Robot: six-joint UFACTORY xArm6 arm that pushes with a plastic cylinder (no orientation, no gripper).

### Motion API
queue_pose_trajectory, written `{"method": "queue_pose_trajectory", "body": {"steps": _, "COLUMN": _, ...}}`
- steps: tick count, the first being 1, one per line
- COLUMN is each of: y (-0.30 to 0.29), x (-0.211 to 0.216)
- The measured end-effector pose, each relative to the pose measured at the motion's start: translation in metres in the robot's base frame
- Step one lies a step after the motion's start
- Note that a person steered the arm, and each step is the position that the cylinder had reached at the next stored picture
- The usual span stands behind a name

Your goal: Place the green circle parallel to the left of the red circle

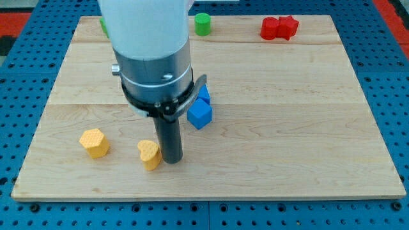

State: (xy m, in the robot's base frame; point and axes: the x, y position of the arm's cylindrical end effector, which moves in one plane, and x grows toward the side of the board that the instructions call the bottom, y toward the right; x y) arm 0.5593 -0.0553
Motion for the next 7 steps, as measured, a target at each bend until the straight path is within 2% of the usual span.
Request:
{"method": "queue_pose_trajectory", "body": {"steps": 2, "y": -0.108, "x": 0.0}}
{"method": "queue_pose_trajectory", "body": {"steps": 3, "y": -0.075, "x": -0.005}}
{"method": "queue_pose_trajectory", "body": {"steps": 4, "y": -0.056, "x": -0.052}}
{"method": "queue_pose_trajectory", "body": {"steps": 5, "y": -0.079, "x": -0.118}}
{"method": "queue_pose_trajectory", "body": {"steps": 7, "y": -0.078, "x": -0.265}}
